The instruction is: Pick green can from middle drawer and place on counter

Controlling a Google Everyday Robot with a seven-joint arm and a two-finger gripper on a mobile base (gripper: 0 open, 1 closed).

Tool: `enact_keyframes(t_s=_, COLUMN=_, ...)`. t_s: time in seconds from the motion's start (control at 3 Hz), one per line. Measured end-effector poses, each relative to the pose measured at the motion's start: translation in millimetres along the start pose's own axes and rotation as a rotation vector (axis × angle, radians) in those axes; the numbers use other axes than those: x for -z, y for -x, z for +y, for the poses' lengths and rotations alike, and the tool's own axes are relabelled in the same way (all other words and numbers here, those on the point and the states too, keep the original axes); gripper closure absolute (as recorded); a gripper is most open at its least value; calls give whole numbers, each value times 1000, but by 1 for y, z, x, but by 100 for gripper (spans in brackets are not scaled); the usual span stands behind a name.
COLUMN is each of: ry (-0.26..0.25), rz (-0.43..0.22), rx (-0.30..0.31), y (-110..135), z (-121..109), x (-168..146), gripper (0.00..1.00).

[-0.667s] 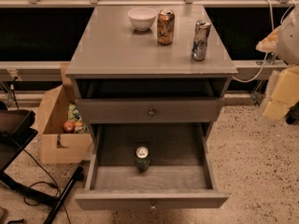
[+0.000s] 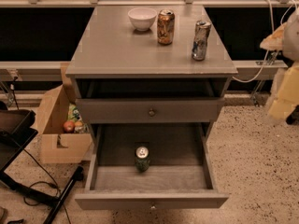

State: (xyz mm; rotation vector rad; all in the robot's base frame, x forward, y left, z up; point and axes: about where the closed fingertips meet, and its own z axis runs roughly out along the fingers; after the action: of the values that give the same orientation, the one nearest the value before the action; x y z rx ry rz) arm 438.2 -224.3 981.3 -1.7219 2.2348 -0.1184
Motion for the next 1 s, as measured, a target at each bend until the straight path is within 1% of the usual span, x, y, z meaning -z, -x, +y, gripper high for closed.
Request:
enact_keyframes(t_s=0.33, ry=28, rz=-124, rx=-13, y=-10, z=-7, x=-41, gripper=0)
enact_keyframes(t_s=0.67, ry=57, rz=-335, rx=-22, y=2, z=-8, x=-103, gripper=0)
enact_keyframes(t_s=1.0, ry=53, rz=-554, rx=-16, y=26, z=-8, x=-162, gripper=0)
